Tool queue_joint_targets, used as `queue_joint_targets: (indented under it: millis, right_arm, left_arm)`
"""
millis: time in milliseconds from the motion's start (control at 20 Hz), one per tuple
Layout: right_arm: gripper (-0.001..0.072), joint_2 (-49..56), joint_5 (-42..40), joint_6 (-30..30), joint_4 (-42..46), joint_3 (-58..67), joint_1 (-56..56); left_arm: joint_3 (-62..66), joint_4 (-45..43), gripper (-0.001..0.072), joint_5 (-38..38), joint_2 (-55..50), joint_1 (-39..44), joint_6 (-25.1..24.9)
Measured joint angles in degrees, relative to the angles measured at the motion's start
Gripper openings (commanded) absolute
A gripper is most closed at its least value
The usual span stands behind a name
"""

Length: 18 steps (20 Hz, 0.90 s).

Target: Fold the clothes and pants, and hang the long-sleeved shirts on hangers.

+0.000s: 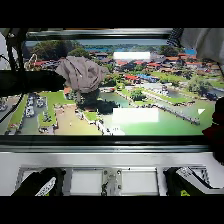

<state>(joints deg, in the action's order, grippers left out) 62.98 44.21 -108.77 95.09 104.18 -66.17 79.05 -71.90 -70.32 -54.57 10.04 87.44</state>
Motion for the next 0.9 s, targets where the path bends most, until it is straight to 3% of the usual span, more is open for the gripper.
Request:
queue_joint_targets:
  millis: [550,600,650,700,900]
  right_arm:
    - [0.0039,-7.96,8.09,-1.62,1.9,-0.02,-10.58]
    - [0.0168,-8.0,8.39,-1.51,1.38,-0.02,-10.73]
    - [0.0457,-8.02,8.98,-1.4,1.05,-0.02,-10.86]
    - [0.0678,-8.04,9.42,-1.4,0.42,-0.02,-10.97]
    - [0.0677,-8.79,8.66,-0.79,-2.21,-0.02,-11.08]
  left_arm:
    - [0.0,-0.04,0.0021,-0.07,0.0,0.0,-1.9]
    - [0.0,-0.04,0.0021,-0.15,0.0,0.0,-2.05]
    - [0.0,-0.04,0.0021,-0.17,0.0,0.0,-2.05]
    - [0.0,-0.07,0.0021,-0.17,-0.02,0.0,-2.08]
    - [0.0,-0.09,0.0021,-0.2,-0.02,0.0,-2.23]
